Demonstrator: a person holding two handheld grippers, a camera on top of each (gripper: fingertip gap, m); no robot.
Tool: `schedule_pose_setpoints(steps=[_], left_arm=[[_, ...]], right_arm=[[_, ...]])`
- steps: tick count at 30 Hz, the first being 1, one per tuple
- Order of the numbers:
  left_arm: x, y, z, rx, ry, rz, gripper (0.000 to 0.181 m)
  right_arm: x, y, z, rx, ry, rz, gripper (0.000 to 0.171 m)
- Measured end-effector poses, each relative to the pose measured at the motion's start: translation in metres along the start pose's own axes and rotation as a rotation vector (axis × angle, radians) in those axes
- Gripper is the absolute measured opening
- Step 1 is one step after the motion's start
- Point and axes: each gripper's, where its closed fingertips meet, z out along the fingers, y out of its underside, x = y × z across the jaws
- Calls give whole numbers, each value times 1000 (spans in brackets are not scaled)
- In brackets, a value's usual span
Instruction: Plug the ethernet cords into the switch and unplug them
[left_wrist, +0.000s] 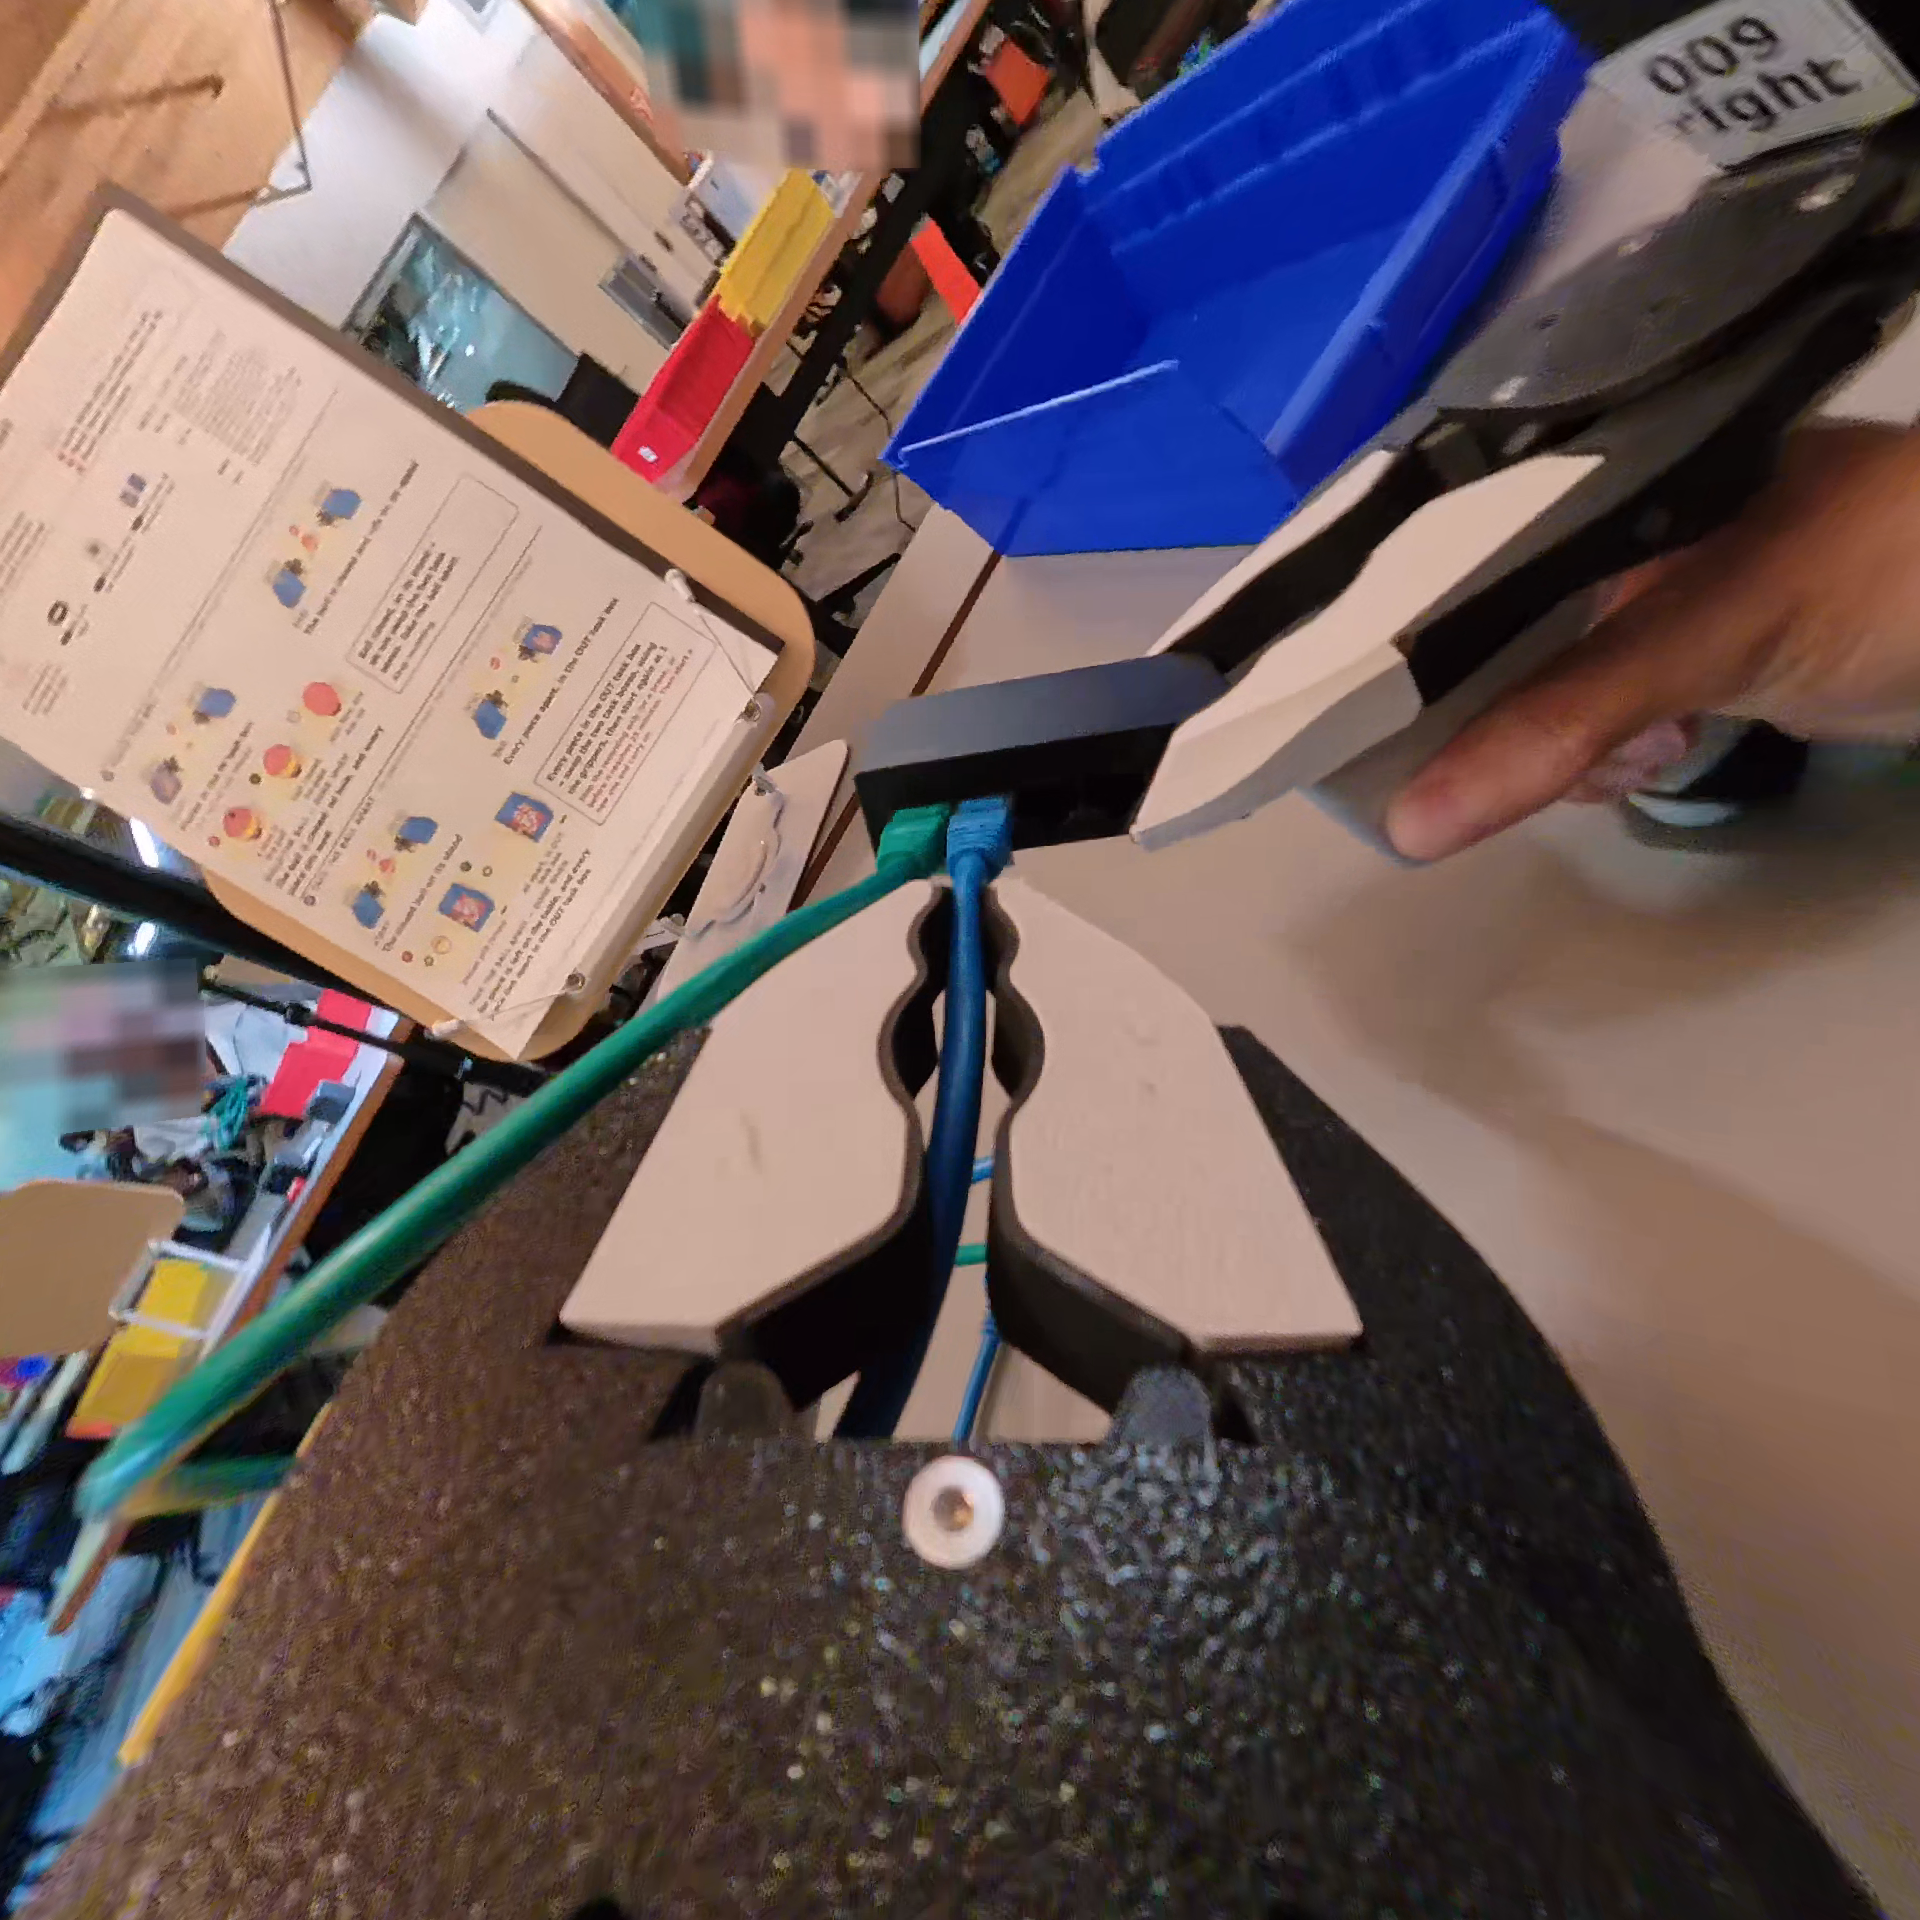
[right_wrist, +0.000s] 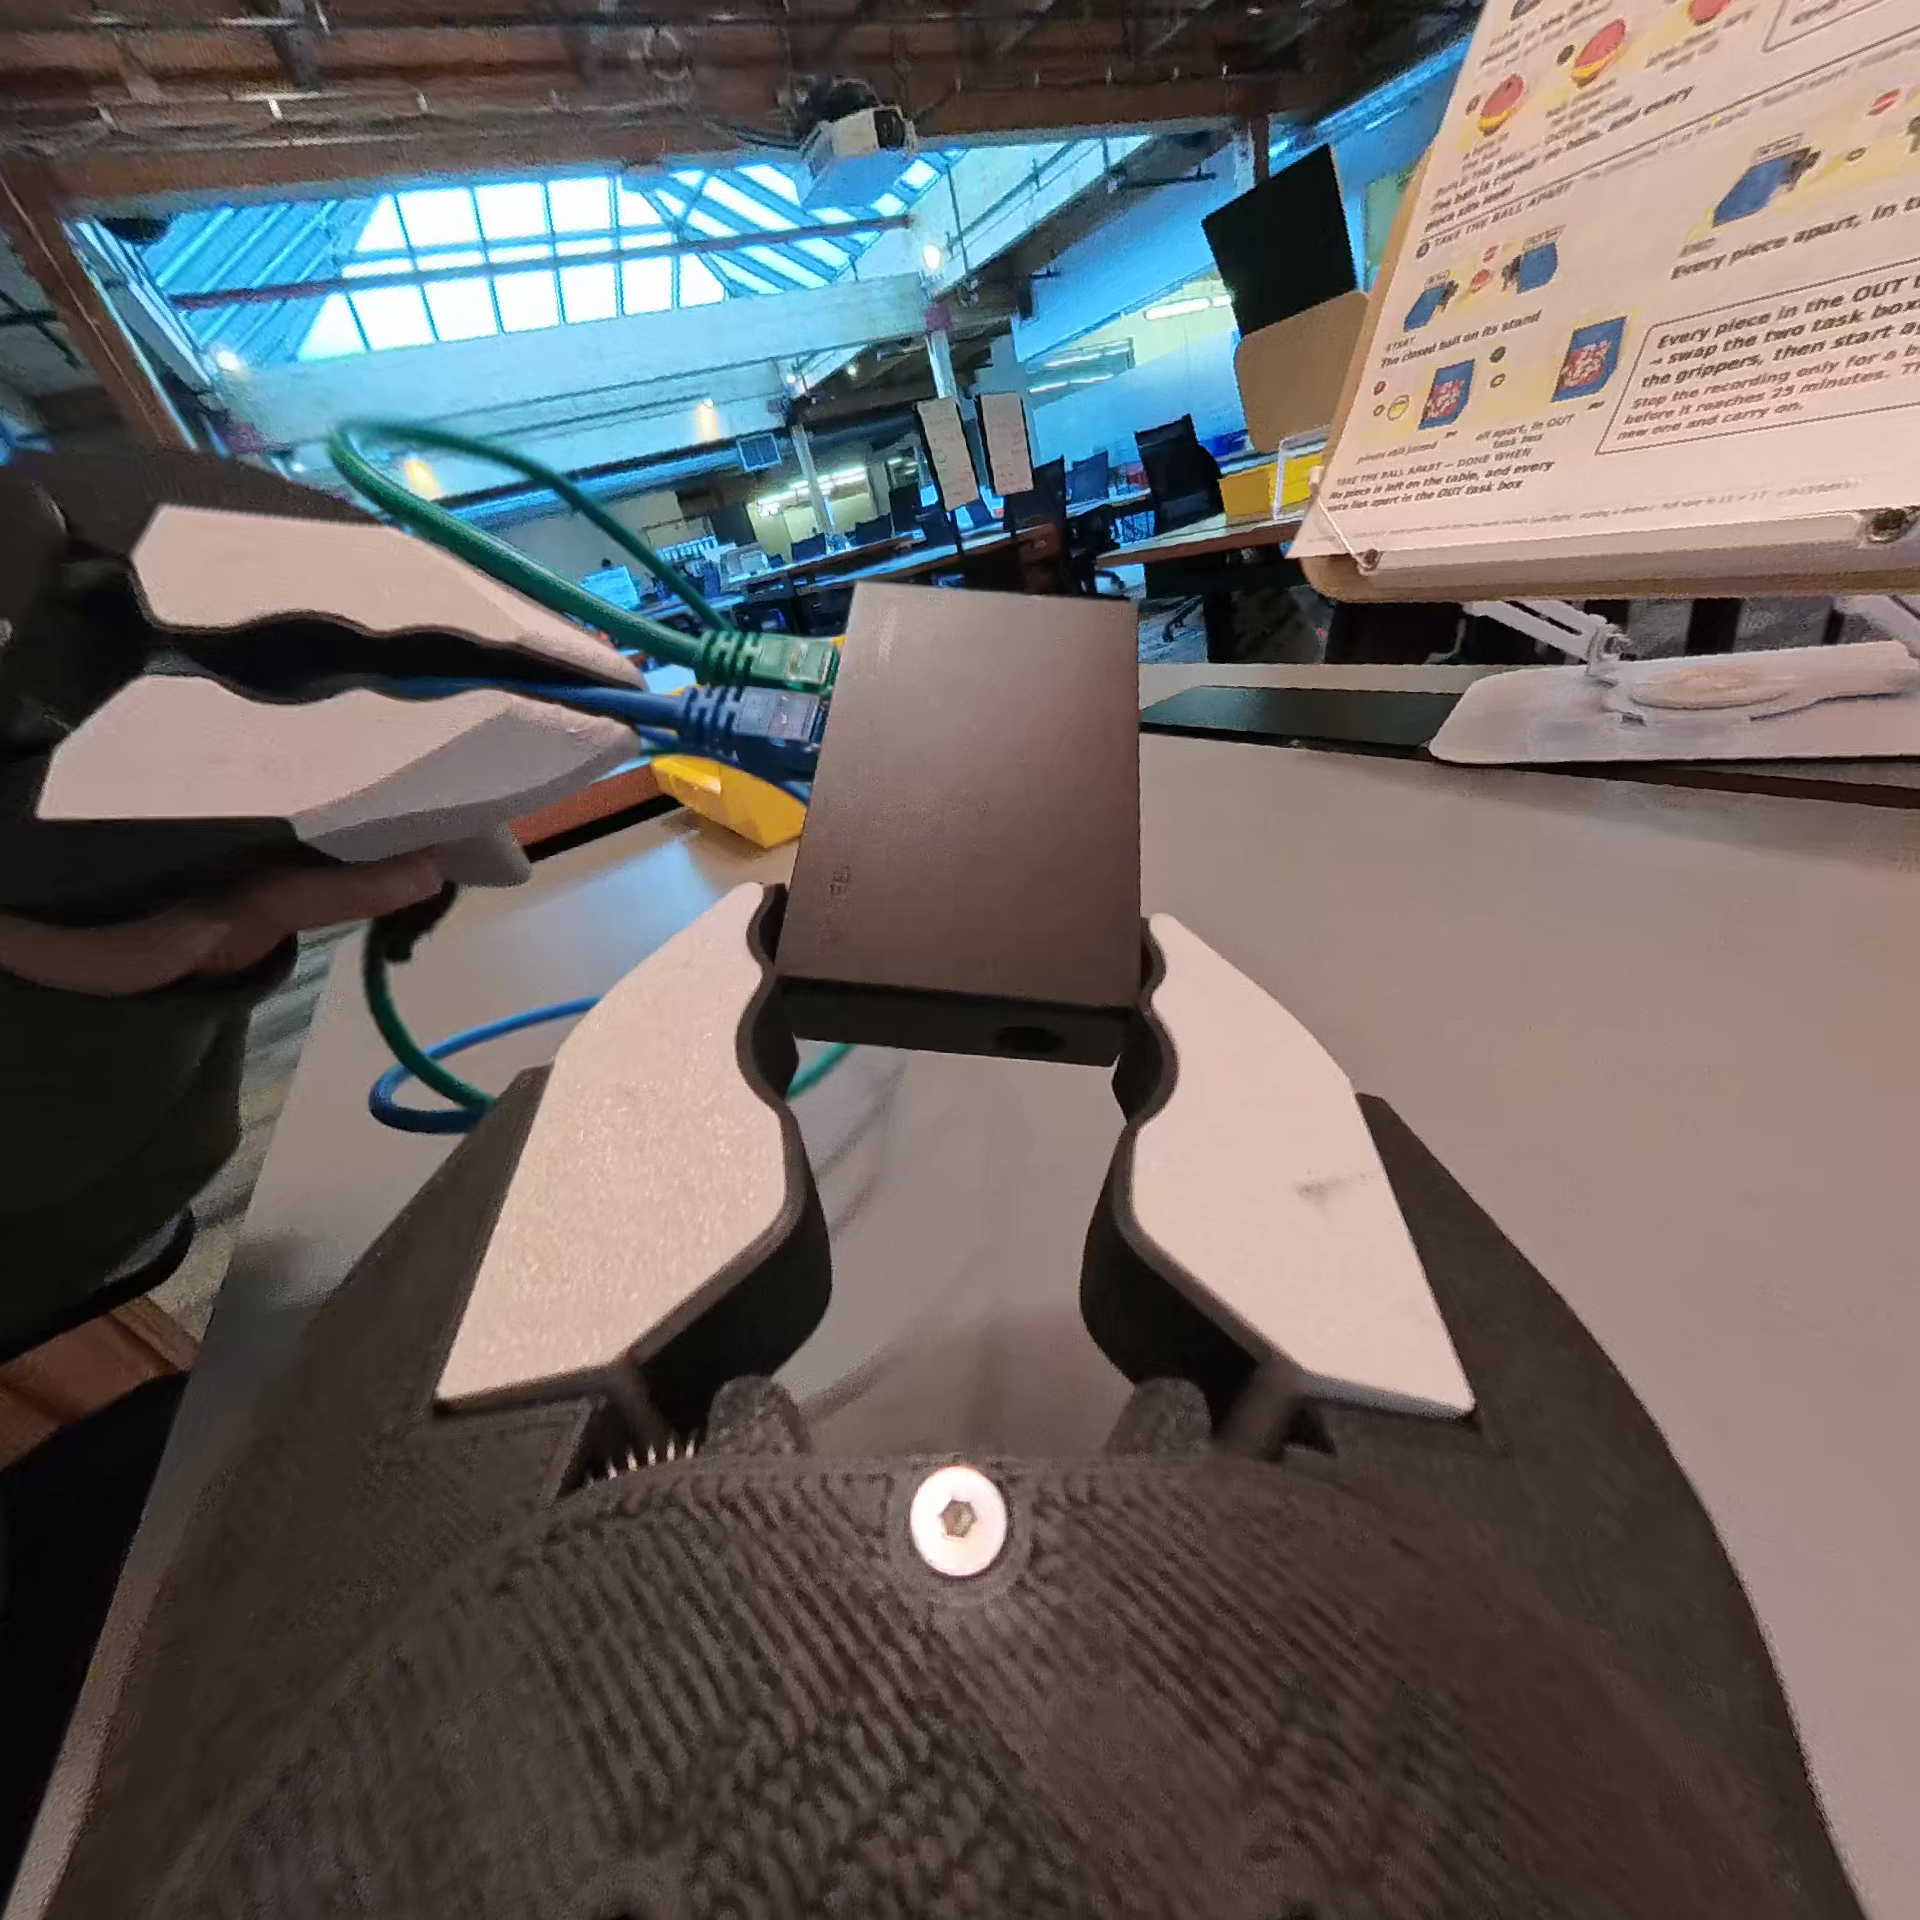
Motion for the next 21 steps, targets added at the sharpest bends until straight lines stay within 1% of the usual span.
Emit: schedule_pose_setpoints(steps=[2,5,7,8,11,13,15,16,18,19,21], left_arm=[[-1,3,3,-20,-50,-19,5],[0,3,4,-53,-116,118,4],[1,4,6,-77,-105,120,5],[1,4,7,-75,-76,66,4],[4,1,11,9,49,-201,5],[5,4,13,38,67,-251,5],[8,9,13,42,32,-183,6],[7,11,11,34,-14,-122,9],[5,11,4,9,-113,58,18],[7,10,1,-7,-127,170,23],[6,6,-6,-40,-178,396,21]], right_arm=[[2,3,1,-22,15,5,62],[2,3,1,-24,17,5,62],[4,4,1,-30,34,-1,62],[5,2,1,-20,34,9,62],[10,-3,-3,23,38,43,62],[12,-1,-2,5,44,57,62],[14,-1,-3,10,52,74,62],[17,-1,-3,12,63,89,62],[22,-2,-5,20,77,116,62],[22,-2,-5,19,79,119,62],[19,0,-2,-2,65,106,62]])
